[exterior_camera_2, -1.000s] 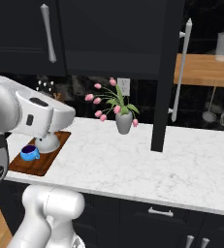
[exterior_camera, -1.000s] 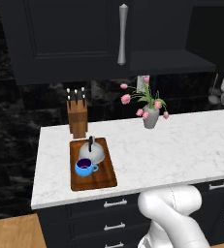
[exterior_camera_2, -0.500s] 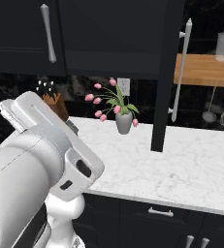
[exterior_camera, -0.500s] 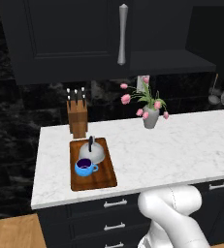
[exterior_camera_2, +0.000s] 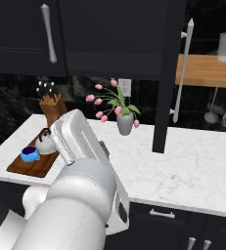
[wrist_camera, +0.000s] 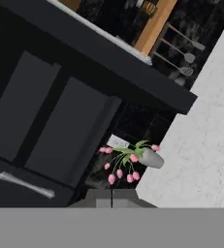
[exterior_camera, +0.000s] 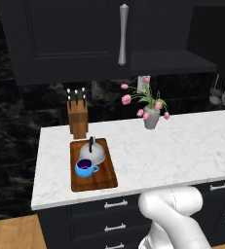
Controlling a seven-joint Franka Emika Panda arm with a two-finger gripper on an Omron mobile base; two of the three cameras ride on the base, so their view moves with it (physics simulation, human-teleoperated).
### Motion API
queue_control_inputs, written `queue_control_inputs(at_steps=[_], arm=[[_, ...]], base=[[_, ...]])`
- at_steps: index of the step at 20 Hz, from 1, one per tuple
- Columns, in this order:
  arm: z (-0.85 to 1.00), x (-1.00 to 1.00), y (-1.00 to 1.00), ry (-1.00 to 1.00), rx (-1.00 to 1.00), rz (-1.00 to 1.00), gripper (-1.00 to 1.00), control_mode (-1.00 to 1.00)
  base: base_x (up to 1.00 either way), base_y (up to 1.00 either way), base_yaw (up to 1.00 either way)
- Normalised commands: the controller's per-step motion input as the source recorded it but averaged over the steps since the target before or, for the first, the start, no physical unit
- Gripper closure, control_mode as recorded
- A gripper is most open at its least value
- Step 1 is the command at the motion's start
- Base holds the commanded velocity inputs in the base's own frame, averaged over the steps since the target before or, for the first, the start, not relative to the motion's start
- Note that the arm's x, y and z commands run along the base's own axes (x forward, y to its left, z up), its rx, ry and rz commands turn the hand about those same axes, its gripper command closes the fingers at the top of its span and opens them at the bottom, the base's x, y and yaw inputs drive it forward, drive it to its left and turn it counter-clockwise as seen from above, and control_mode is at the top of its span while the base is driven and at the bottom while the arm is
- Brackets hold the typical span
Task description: Pick the kettle from the counter and place it on the tray. Then pick the mug from the cabinet and place it on the tray. Then close the cabinet doors.
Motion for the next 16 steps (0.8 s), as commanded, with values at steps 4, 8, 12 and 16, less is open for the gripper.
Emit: queue_control_inputs(at_steps=[4,8,12,16], arm=[[-0.48,0.28,-0.39,-0.06,0.12,-0.07,1.0,-1.0],[-0.33,0.43,-0.63,-0.14,0.19,-0.07,1.0,-1.0],[-0.11,0.53,-0.72,-0.12,0.25,-0.06,1.0,-1.0],[-0.18,0.68,-0.55,-0.03,0.19,-0.05,1.0,-1.0]], base=[[0.0,0.0,0.0],[0.0,0.0,0.0],[0.0,0.0,0.0],[0.0,0.0,0.0]])
